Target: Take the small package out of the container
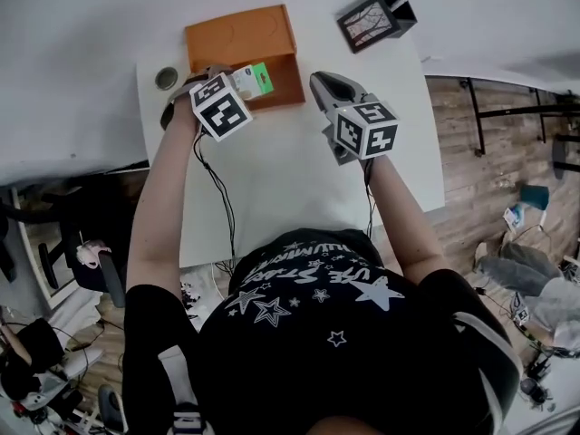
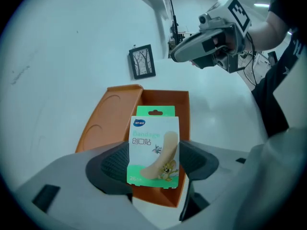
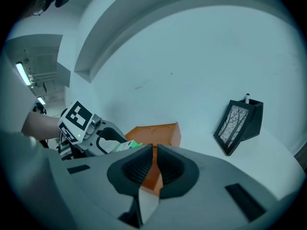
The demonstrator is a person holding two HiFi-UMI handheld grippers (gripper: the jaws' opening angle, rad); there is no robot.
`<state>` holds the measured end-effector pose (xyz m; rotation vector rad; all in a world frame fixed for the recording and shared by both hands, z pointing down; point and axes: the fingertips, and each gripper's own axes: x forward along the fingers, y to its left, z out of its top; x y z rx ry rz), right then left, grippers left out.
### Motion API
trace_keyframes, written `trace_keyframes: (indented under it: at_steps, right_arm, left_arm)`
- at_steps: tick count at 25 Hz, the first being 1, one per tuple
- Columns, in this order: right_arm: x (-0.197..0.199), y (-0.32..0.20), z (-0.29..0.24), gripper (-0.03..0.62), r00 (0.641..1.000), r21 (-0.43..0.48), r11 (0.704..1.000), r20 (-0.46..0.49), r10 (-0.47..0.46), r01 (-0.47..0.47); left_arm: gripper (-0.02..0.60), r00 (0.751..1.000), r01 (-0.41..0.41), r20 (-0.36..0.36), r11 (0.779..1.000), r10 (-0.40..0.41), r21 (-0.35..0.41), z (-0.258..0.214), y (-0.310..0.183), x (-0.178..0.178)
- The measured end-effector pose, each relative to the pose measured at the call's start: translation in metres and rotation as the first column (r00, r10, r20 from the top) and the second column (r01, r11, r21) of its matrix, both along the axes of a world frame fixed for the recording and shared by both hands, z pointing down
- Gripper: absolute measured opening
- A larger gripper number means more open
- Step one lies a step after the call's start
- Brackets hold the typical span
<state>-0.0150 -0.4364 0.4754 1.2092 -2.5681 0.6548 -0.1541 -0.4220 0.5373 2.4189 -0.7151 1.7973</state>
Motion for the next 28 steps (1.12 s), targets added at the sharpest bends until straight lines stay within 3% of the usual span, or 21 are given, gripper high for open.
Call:
trace_keyframes:
  at_steps: [8, 15, 21, 28]
  right_arm:
    - [-0.009, 0.042, -0.036, 0.057, 1.0, 0.066, 0.998, 0.003, -0.017, 0.016]
    - [-0.015, 0.098, -0.062, 0.057, 1.0, 0.12, 0.993, 0.005, -0.022, 0.022]
    - [-0.013, 0.155, -0.063, 0.057, 1.0, 0.125, 0.992, 0.002, -0.007, 0.007]
    - [-0.012, 0.214, -0.057, 0.057, 1.0, 0.109, 0.994, -0.013, 0.007, -0.005]
  left_arm:
    - [0.35, 0.988, 0.101, -0.131, 0.986, -0.083, 0.136, -0.054, 0.036, -0.003]
    - [0.35, 0.954, 0.194, -0.27, 0.952, -0.127, 0.236, -0.1, 0.092, -0.01]
    - [0.35, 0.916, 0.257, -0.373, 0.93, -0.147, 0.263, -0.118, 0.148, -0.014]
    - [0.35, 0.854, 0.337, -0.484, 0.911, -0.189, 0.238, -0.12, 0.211, -0.022]
